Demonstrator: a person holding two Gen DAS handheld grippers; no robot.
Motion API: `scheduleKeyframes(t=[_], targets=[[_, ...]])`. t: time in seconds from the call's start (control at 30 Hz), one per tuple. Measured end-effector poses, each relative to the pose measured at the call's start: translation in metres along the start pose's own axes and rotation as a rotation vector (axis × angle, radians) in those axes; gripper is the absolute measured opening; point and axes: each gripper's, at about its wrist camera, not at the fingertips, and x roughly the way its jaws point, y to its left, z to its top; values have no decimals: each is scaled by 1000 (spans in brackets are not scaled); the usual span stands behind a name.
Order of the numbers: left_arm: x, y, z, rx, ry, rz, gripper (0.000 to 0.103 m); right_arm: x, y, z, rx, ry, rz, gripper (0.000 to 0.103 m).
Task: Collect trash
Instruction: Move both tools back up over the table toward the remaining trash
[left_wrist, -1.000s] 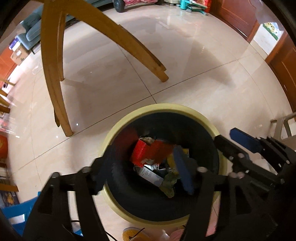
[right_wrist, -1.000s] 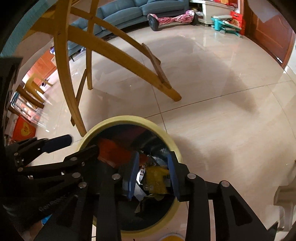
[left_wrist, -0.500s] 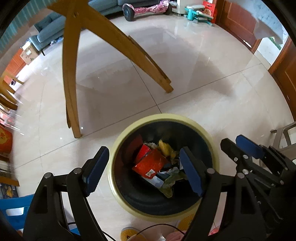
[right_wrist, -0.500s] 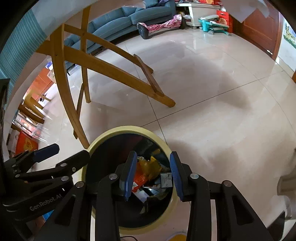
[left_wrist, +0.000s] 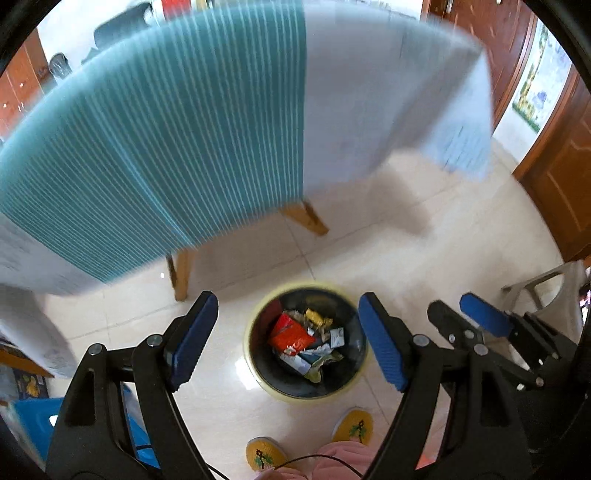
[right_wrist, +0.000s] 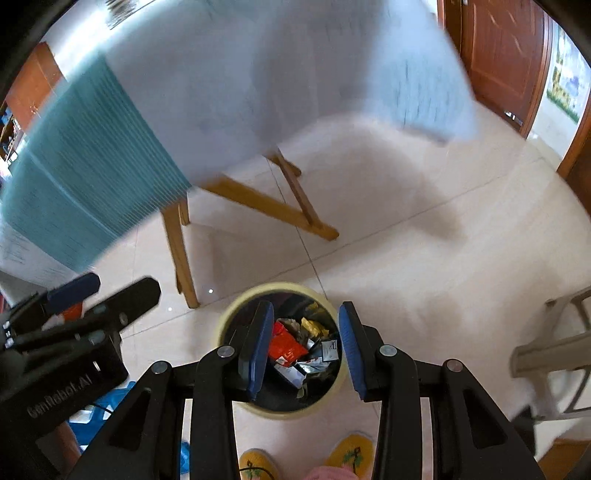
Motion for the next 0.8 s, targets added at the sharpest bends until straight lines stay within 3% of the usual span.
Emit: scheduleKeyframes(t=[0.37,0.6,0.8], targets=[[-184,47,83,23,-102,21,76,-188,57,68,-51,-49,-32,37],[-235,89,136,18,-87,2,76,-266,100,113,-67,-122,-25,37],[-264,123,174,-38,-103,-23,76,-285,131,163,-44,-135,39,39]])
